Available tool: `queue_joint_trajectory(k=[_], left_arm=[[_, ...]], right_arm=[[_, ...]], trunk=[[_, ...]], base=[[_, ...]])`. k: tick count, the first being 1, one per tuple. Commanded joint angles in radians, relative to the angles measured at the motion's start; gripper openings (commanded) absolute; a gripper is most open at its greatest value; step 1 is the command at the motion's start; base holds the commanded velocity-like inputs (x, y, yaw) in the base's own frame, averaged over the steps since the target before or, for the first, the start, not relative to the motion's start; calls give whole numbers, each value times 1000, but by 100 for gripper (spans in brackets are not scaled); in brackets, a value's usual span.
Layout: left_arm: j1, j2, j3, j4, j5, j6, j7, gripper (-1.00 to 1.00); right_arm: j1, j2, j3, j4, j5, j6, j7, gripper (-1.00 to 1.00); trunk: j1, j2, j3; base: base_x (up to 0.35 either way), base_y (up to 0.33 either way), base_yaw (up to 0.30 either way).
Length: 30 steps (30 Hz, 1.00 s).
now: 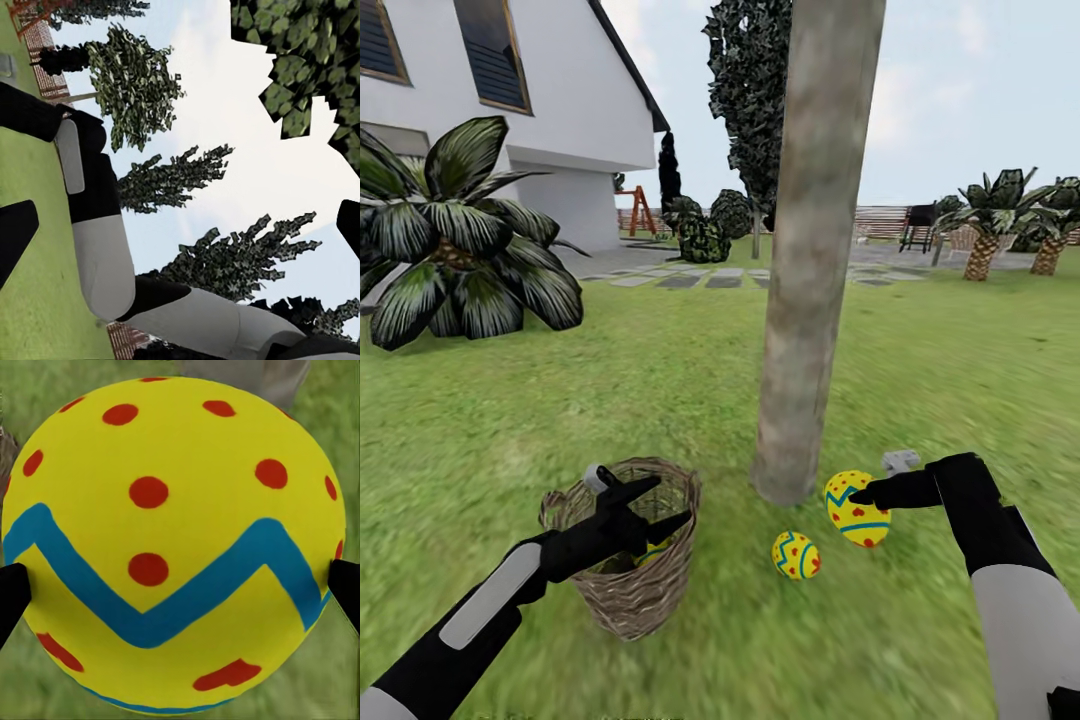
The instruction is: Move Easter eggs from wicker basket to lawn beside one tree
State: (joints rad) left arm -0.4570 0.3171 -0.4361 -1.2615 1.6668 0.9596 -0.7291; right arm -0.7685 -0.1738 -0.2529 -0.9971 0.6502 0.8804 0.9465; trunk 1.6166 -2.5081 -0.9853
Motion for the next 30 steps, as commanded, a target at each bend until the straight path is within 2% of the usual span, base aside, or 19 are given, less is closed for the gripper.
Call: queue_joint_trajectory(k=[1, 4, 7, 10, 11, 13, 14, 15, 19, 21, 23, 26, 30], left_arm=[[-2, 1, -3, 1, 4, 4, -2, 100], [-1, 0, -3, 0, 4, 4, -1, 100], [-1, 0, -3, 2, 4, 4, -1, 100], [-2, 0, -3, 5, 4, 4, -1, 100], [-2, 0, -3, 7, 4, 4, -1, 100], [-2, 0, -3, 5, 4, 4, -1, 100], [-1, 0, -4, 2, 5, 5, -2, 100], [-1, 0, -4, 0, 5, 5, -2, 100], [-2, -14, -31, -1, 5, 5, -3, 100], [-2, -19, -38, -4, 5, 5, -3, 100], [-2, -28, -40, -9, 4, 5, -2, 100], [-2, -47, -41, -9, 4, 5, 0, 100], [-2, -49, -41, -9, 4, 5, 0, 100]], right_arm=[[-1, 0, -1, -1, 9, 2, 9, -100], [-1, 0, -1, 1, 9, 2, -1, -100], [-1, 3, 0, 3, 9, 2, -45, -100], [0, 39, 25, 4, 14, 2, -69, -100], [1, 62, 38, 11, 16, 2, -97, -100], [3, 112, 50, 44, 16, 0, -198, -100], [3, 134, 53, 73, 15, -9, -276, -100], [3, 159, 54, 117, 9, -43, -394, -100], [3, 212, 53, 243, -2, -194, -704, -100], [3, 221, 51, 295, -5, -239, -814, -100], [3, 222, 50, 327, -5, -271, -849, -100], [3, 221, 48, 337, -4, -281, -860, -100], [3, 220, 47, 356, -6, -281, -899, -100]], trunk=[[0, 0, -1], [0, 0, -1], [0, 0, -1], [0, 0, -1], [0, 0, -1], [0, 0, -1], [0, 0, -1], [0, 0, -1], [0, 0, -1], [0, 0, -1], [0, 0, -1], [0, 0, -1], [0, 0, -1]], base=[[0, -295, 290], [0, -295, 290], [0, -293, 290], [0, -159, 290], [0, -28, 290], [0, -11, 290], [0, -4, 290], [0, -2, 290], [0, 0, 289], [0, -5, 289], [0, -176, 282], [0, -307, 216], [0, -333, 29]])
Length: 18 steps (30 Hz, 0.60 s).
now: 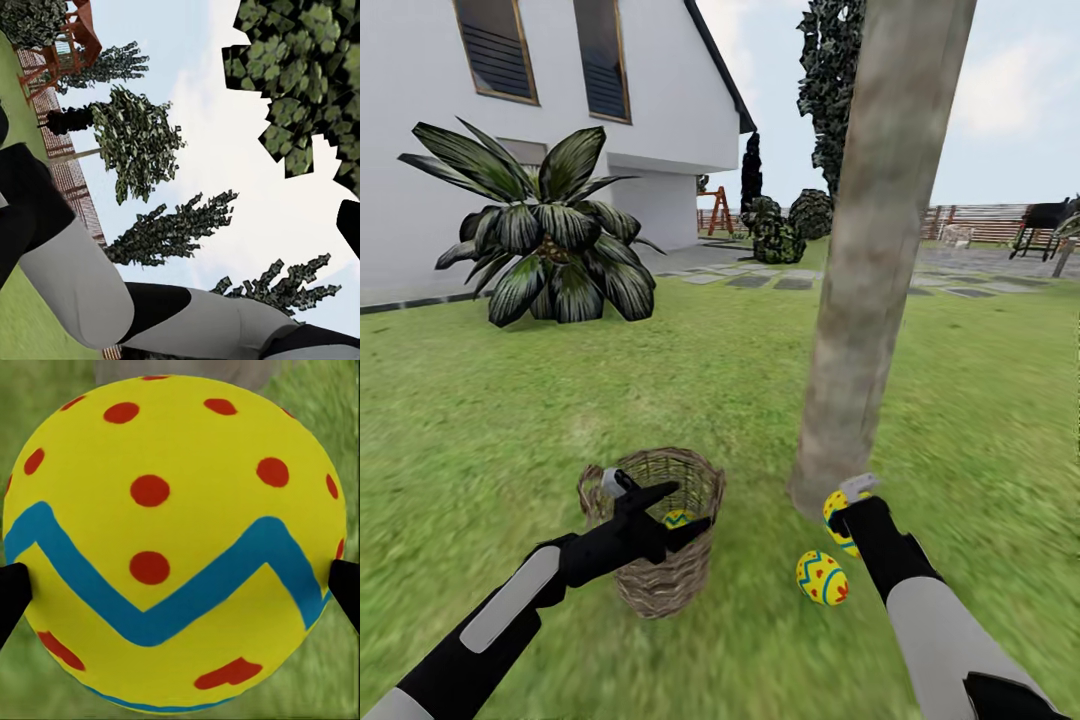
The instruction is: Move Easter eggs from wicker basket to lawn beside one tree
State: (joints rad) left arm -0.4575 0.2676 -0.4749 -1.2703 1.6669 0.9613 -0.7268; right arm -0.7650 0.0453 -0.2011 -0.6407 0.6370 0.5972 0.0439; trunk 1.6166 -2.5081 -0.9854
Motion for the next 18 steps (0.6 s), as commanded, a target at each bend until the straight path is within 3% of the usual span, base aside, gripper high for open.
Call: queue_joint_trajectory(k=[1, 8, 10, 14, 18], left_arm=[[-1, 1, -2, 0, 4, 4, -2, 100], [-1, 1, -2, 0, 4, 4, -2, 100], [-1, 1, -2, 0, 4, 4, -2, 100], [-1, 1, -2, 2, 4, 4, 0, 100], [-1, 0, -13, 0, 4, 3, 0, 100]], right_arm=[[0, 1, -4, 5, 7, 2, -7, -100], [0, 2, -4, 45, 6, -5, -21, -100], [0, 1, -18, 69, 6, -54, -21, -100], [0, -2, -141, 141, 6, -197, -21, -100], [-1, -8, -169, 214, 6, -292, -21, -100]], trunk=[[0, 0, -1], [0, 0, -1], [0, 0, -1], [0, 0, -1], [0, 0, -1]], base=[[0, -335, 2], [0, -328, 0], [0, -322, 0], [0, -145, 0], [0, -6, 0]])
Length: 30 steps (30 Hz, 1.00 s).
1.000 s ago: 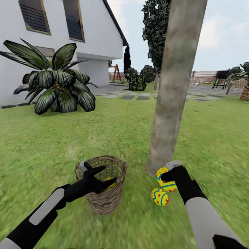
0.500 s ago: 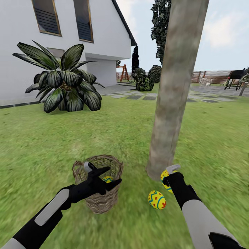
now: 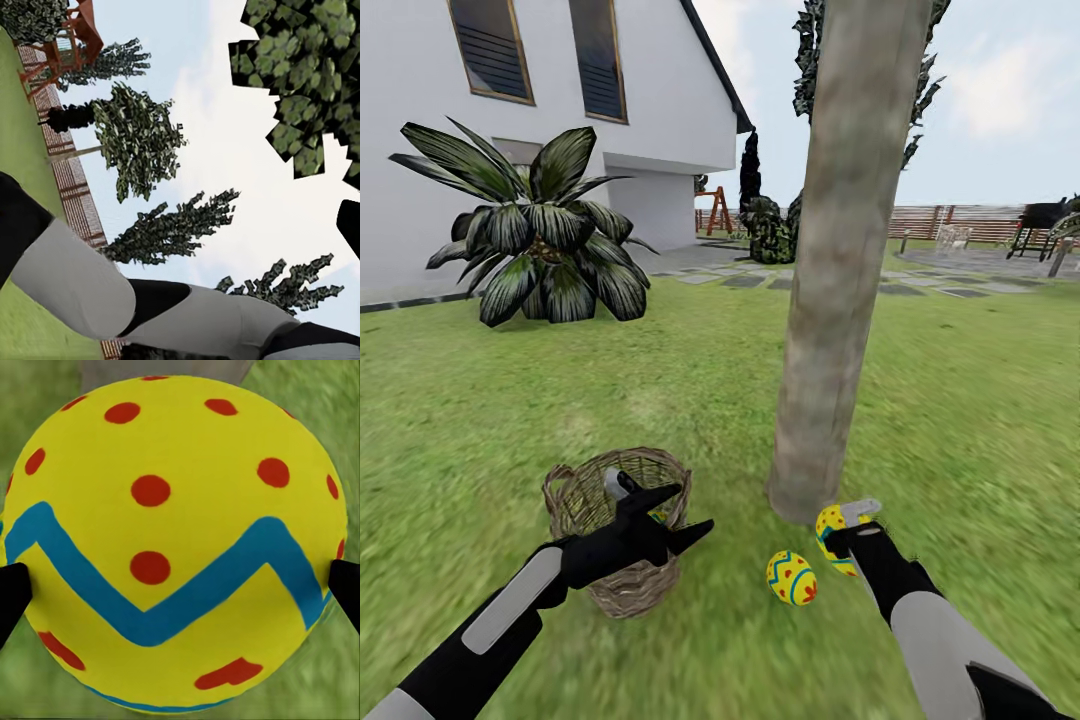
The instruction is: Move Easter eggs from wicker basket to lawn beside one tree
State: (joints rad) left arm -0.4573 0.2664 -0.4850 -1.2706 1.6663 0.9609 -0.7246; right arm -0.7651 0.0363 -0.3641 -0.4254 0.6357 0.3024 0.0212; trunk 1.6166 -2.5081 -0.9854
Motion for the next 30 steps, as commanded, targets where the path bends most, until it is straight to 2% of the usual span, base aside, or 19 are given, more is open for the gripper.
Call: queue_joint_trajectory(k=[1, 3, 6, 8, 9, 12, 13, 16, 18, 20, 22, 27, 30], left_arm=[[-1, 1, -16, 1, 4, 3, -3, 100], [-1, -5, -32, 0, 4, 3, -3, 100], [-1, -38, -39, 0, 4, 2, 21, 100], [-1, -56, -74, -16, 4, 2, 71, 100], [-1, -58, -87, -30, 4, 2, 81, 100], [-1, -61, -105, -91, 4, 2, 91, 100], [-1, -61, -119, -101, 4, 2, 92, 100], [-1, -62, -145, -107, 4, -2, 108, 100], [-1, -112, -152, -106, 4, -5, 191, 100], [-1, -137, -160, -105, 4, -5, 243, 100], [-1, -143, -166, -103, 4, -5, 267, 100], [-1, -144, -164, -104, 4, -4, 274, 100], [-1, -146, -164, -98, 4, -5, 284, 100]], right_arm=[[-1, 1, -20, 22, 7, -18, 2, -100], [-2, 2, -61, 55, 9, -63, 1, -100], [-2, 7, -69, 61, 9, -105, 0, -100], [-2, 3, -76, 65, 6, -115, -6, -100], [-2, 2, -94, 66, 7, -120, -18, -100], [-3, 1, -189, 75, 7, -175, -90, -100], [-3, 1, -202, 89, 8, -183, -101, -100], [-5, 2, -209, 97, 11, -192, -108, -100], [-5, 2, -208, 84, 13, -191, -110, -100], [-5, 6, -207, 85, 14, -195, -108, -100], [-5, 5, -205, 87, 15, -196, -108, -100], [-15, 4, -205, 93, 13, -182, -110, -100], [-49, 1, -205, 127, 11, -141, -112, -100]], trunk=[[0, -1, -5], [1, -1, -13], [2, -2, -24], [3, -2, -32], [4, -3, -36], [5, -3, -47], [6, -3, -51], [7, -4, -63], [8, -5, -71], [9, -5, -78], [10, -6, -86], [12, -7, -105], [13, -7, -117]], base=[[0, 0, 0], [0, 0, 0], [0, 0, 0], [0, 0, 0], [0, 0, 0], [0, 0, 0], [0, 0, 0], [0, 0, 0], [0, 0, 0], [0, 0, 0], [0, 0, 0], [0, 0, 0], [0, 0, 0]])
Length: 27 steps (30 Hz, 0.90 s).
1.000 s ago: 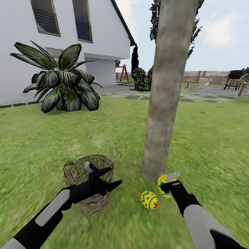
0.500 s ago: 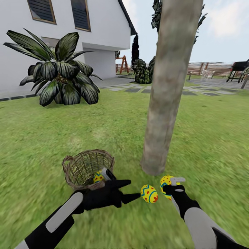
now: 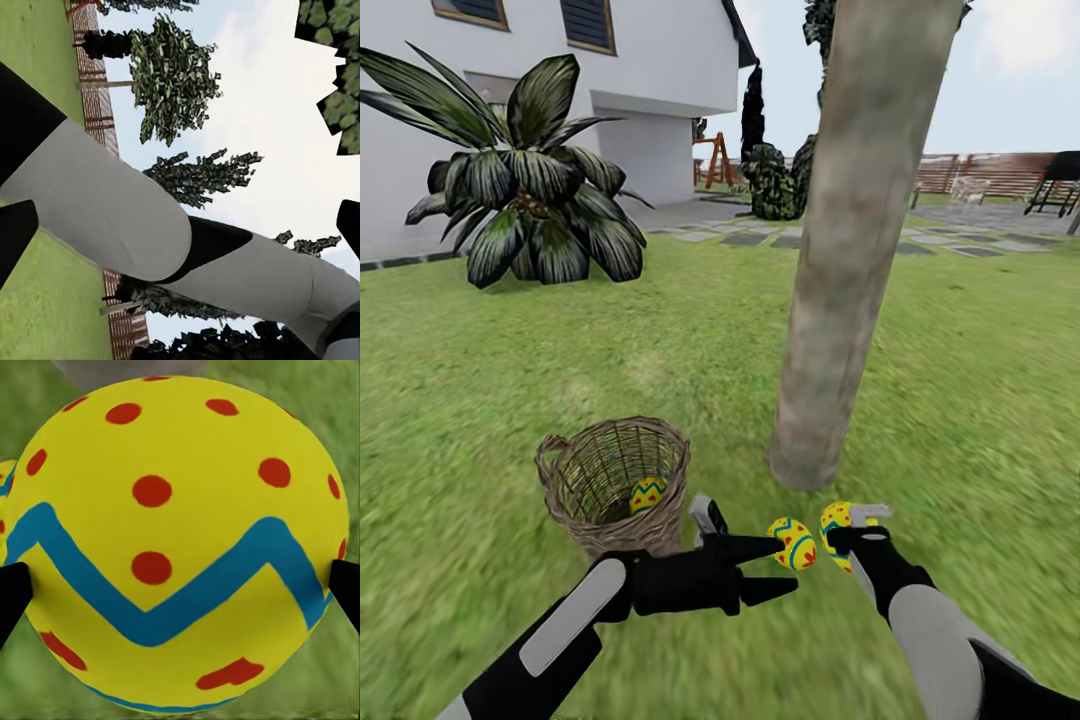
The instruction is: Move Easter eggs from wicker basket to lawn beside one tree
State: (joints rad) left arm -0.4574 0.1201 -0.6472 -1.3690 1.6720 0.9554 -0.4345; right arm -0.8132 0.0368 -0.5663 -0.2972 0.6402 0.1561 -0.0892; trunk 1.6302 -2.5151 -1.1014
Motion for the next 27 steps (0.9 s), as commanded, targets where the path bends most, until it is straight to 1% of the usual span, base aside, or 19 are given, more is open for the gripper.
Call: queue_joint_trajectory(k=[1, 2, 3, 5, 8, 9, 12, 15, 18, 21, 27], left_arm=[[-1, 0, -2, 2, -2, 0, 7, 100], [-1, -4, -2, 3, -2, -2, 23, 100], [-1, -12, -2, 4, -2, -8, 43, 100], [-1, -33, -3, 6, -3, -13, 74, 100], [-1, -45, -3, 7, -3, -14, 100, 100], [-1, -46, -3, 7, -3, -15, 102, 100], [-1, -47, -3, 7, -3, -16, 102, 100], [-1, -47, -3, 8, -3, -34, 102, 100], [-1, -47, -3, 9, -2, -42, 103, 100], [-1, -47, -3, 10, -2, -43, 103, 100], [-1, -46, -5, 8, -2, -46, 102, 100]], right_arm=[[-18, 0, -4, 26, 5, 14, -3, -100], [-33, -1, -5, 49, 5, 18, -12, -100], [-46, -4, -5, 65, 5, 19, -38, -100], [-55, -4, -6, 74, 5, 19, -65, -100], [-58, -6, -6, 76, 6, 19, -73, -100], [-58, -7, -6, 75, 7, 18, -73, -100], [-58, -8, -6, 72, 7, 16, -73, -100], [-58, -6, -7, 72, 7, 16, -73, -100], [-58, -1, -5, 73, 9, 5, -72, -100], [-58, 2, -3, 74, 13, -31, -67, -100], [-57, 0, -3, 76, 14, -42, -66, -100]], trunk=[[0, -1, -5], [1, -1, -9], [1, -1, -13], [2, -2, -20], [3, -2, -32], [4, -3, -36], [4, -3, -36], [4, -3, -36], [4, -3, -36], [4, -3, -36], [4, -3, -36]], base=[[0, 0, 0], [0, 0, 0], [0, 0, 0], [0, 0, 0], [0, 0, 0], [0, 0, 0], [0, 0, 0], [40, 0, 0], [298, 0, 0], [337, 0, 0], [48, 0, 0]])
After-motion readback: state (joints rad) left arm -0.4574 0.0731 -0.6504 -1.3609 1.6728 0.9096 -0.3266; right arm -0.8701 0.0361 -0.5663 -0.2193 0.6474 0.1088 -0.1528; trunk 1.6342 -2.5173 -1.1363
